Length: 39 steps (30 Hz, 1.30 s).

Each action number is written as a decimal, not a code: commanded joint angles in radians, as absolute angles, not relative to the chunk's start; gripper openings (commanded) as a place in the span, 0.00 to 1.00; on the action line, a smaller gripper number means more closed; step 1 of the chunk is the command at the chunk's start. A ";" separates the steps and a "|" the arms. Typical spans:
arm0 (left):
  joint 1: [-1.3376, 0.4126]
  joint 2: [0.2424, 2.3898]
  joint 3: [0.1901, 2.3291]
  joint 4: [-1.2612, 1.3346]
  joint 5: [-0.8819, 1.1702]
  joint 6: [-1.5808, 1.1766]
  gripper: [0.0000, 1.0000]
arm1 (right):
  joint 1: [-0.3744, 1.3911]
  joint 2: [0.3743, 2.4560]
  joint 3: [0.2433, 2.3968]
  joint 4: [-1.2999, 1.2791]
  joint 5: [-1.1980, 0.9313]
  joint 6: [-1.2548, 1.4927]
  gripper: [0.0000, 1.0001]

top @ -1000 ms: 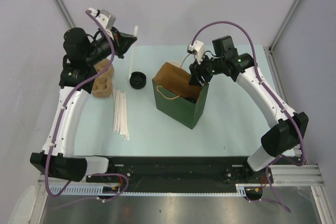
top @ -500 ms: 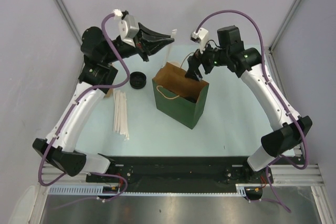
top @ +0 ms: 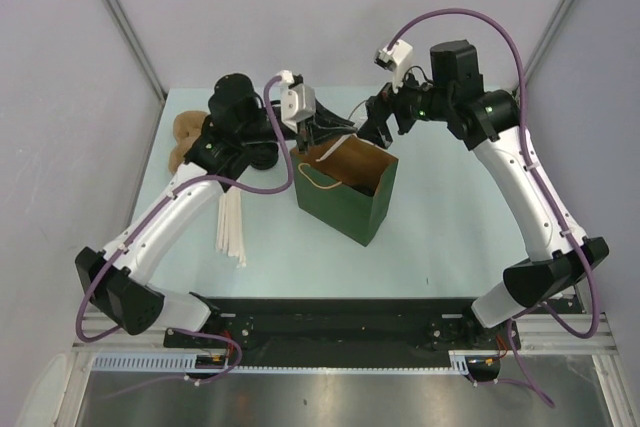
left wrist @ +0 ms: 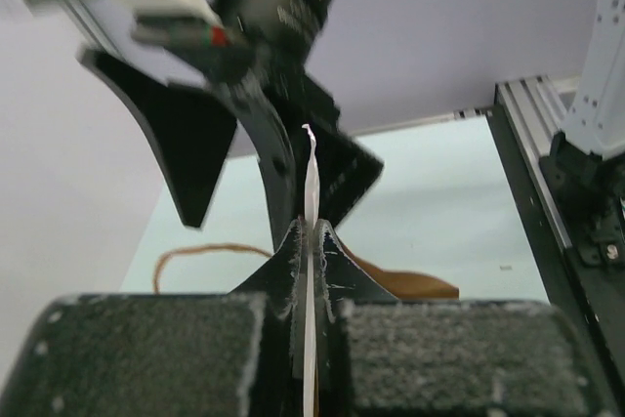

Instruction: Pack the takeout coffee

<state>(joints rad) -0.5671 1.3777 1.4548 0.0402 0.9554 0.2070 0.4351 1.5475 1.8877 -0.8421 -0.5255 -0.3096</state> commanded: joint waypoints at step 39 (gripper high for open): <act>-0.385 1.350 1.833 -0.541 0.667 0.166 0.99 | 0.183 1.440 1.908 -0.719 -0.511 -0.117 1.00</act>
